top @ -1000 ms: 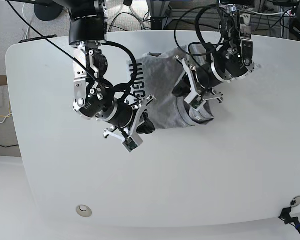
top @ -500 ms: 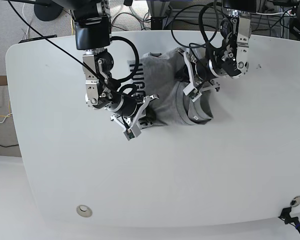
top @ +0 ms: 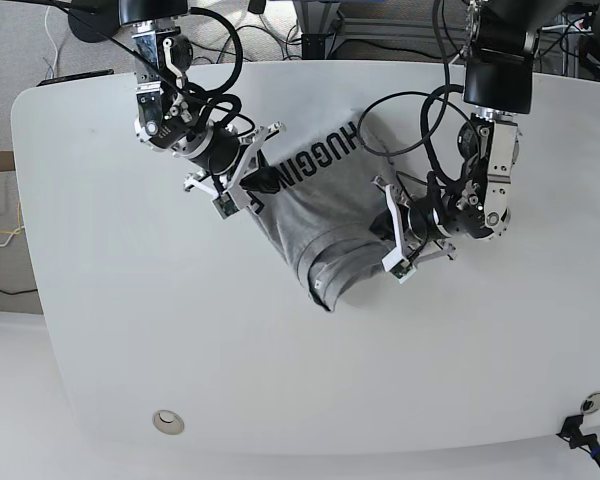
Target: Fold the T-shirt properly
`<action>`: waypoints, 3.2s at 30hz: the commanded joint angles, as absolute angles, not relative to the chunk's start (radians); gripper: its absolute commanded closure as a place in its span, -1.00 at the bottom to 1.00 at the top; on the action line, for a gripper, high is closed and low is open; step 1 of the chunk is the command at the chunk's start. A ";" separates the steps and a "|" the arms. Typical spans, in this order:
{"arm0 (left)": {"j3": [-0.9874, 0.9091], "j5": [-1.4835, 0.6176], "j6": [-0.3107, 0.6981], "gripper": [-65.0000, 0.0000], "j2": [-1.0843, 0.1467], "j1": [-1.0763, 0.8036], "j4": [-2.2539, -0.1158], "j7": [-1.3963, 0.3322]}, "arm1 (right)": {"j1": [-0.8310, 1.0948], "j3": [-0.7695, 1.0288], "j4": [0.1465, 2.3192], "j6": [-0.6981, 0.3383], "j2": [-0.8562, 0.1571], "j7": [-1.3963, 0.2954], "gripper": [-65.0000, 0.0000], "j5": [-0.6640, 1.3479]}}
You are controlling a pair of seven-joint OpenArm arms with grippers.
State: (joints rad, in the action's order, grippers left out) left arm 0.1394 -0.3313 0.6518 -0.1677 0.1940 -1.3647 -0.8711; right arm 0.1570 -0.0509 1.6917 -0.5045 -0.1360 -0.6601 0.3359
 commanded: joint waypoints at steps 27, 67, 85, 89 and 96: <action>0.050 -0.340 0.648 1.00 -0.147 -0.033 -1.604 -0.842 | -0.165 -0.053 1.297 -0.518 -0.061 -0.579 1.00 0.349; 0.045 -0.341 0.648 1.00 -0.223 0.176 -1.541 -0.840 | 0.170 -0.084 1.715 -0.509 -0.137 -0.573 1.00 0.343; -0.384 -0.343 0.648 1.00 -0.255 -0.430 -1.968 -0.513 | 0.527 0.263 1.867 -0.510 -0.219 -0.070 1.00 0.248; -0.386 -0.341 0.647 1.00 -0.255 -0.572 -1.968 -0.309 | 0.644 0.320 1.885 -0.510 -0.188 0.039 1.00 0.226; -0.386 -0.341 0.647 1.00 -0.254 -0.843 -1.966 -0.108 | 0.852 0.343 1.908 -0.510 -0.128 0.114 1.00 0.225</action>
State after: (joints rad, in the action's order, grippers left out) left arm -0.3828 -0.3260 0.6403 -0.2451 -0.7929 -1.9491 -0.1539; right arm 0.8062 0.3393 1.8832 -0.5011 -0.1390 0.0788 0.2127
